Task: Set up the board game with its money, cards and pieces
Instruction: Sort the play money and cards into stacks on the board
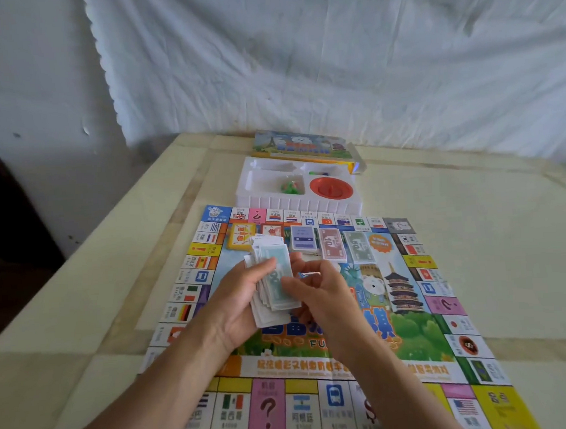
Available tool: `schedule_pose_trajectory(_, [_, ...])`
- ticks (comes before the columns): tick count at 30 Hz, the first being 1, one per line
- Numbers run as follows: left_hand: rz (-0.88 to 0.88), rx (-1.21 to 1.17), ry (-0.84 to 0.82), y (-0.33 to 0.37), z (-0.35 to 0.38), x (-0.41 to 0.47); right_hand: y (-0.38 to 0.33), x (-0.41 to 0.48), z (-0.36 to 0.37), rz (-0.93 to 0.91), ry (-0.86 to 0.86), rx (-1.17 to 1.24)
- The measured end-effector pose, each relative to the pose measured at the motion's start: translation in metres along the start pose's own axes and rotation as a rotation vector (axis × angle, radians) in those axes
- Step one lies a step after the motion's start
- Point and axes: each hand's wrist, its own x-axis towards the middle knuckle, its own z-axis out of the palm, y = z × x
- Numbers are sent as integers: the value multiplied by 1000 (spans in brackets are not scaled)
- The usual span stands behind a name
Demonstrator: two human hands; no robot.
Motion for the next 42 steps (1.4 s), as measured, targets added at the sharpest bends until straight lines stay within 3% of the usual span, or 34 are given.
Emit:
schedule_pose_trajectory(9, [66, -6, -112, -1, 4, -2, 8, 11, -7, -4, 73, 71])
schedule_pose_trajectory(15, [59, 65, -135, -4, 6, -5, 7, 8, -6, 2, -19, 212])
schedule_pose_trajectory(28, [12, -17, -220, -3, 2, -3, 3, 9, -14, 103, -84, 549])
schedule_pose_trajectory(34, [50, -95, -170, 0, 0, -2, 4, 11, -20, 55, -37, 518])
schedule_pose_trajectory(38, [111, -72, -17, -1, -2, 1, 2, 12, -25, 17, 7, 447])
schedule_pose_trajectory(42, [154, 13, 35, -2, -2, 2, -1, 7, -25, -151, 12, 151])
